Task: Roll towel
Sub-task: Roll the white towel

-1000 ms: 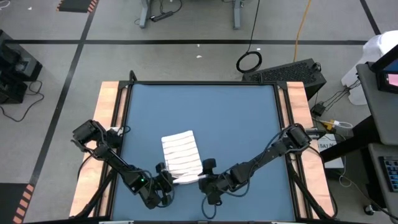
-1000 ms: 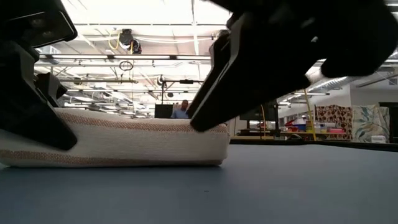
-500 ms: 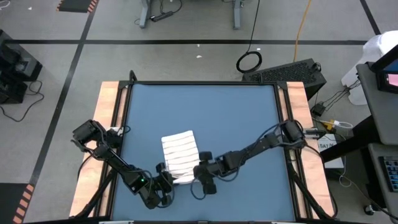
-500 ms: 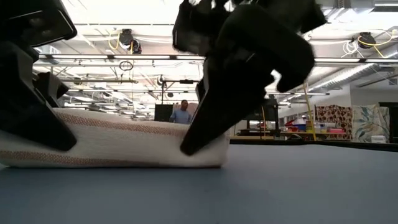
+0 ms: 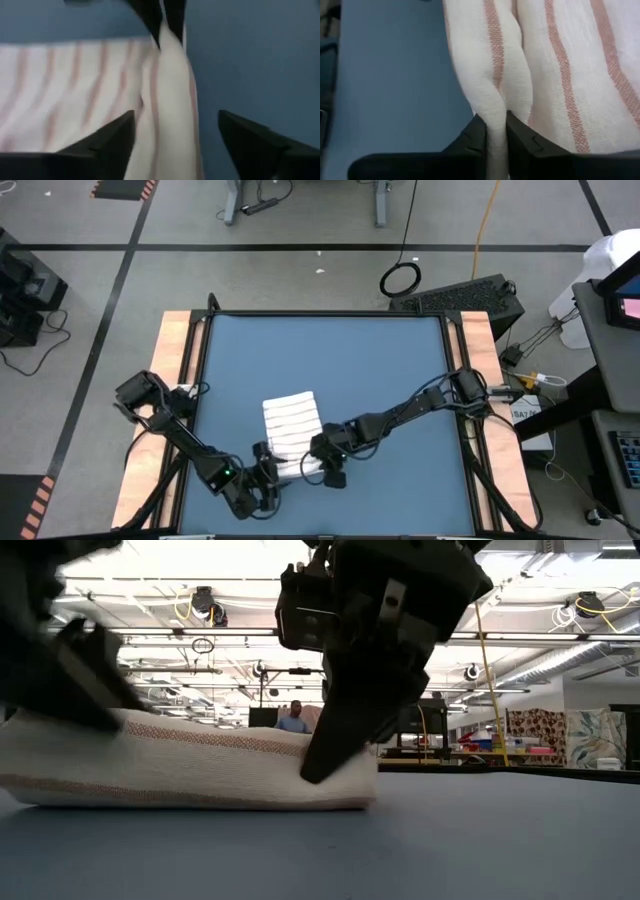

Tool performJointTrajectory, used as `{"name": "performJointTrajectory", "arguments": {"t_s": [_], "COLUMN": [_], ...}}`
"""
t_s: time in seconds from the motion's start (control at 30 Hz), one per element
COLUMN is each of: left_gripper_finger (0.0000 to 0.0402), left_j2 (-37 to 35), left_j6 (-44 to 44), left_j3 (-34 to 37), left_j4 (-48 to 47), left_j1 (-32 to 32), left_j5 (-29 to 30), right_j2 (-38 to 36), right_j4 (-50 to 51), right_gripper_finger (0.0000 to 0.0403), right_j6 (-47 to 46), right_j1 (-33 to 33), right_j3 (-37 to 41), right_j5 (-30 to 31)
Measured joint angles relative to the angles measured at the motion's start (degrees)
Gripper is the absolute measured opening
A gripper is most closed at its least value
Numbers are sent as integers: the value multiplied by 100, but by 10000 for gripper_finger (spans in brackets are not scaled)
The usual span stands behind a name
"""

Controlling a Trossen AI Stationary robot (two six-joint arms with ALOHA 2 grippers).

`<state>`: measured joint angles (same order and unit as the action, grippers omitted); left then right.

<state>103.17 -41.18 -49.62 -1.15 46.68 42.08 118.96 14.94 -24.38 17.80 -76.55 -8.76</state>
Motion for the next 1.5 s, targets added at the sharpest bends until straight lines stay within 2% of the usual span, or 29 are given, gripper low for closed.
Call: {"name": "performJointTrajectory", "arguments": {"t_s": [0.13,0.3,0.67,0.87,1.23,1.33,1.5], "left_gripper_finger": [335,345,303,274,298,281,224], "left_j2": [-196,-179,223,224,764,927,1013], "left_j6": [290,739,755,749,713,602,415], "left_j3": [-159,-250,-248,-248,-252,-254,-263], "left_j4": [48,208,231,441,687,686,612], "left_j1": [92,307,637,667,623,623,614], "left_j5": [233,418,1242,1195,757,754,830], "right_j2": [4,11,20,22,26,26,24], "right_j4": [9,-11,-18,-17,-18,-27,-37], "right_gripper_finger": [37,44,45,45,45,45,48], "right_j6": [-568,-1026,-1330,-1539,-1742,-1727,-1547], "right_j1": [94,118,-2,-2,-24,-24,3], "right_j3": [7,11,20,20,22,22,24], "right_j5": [-217,-382,-615,-636,-766,-765,-486]}}
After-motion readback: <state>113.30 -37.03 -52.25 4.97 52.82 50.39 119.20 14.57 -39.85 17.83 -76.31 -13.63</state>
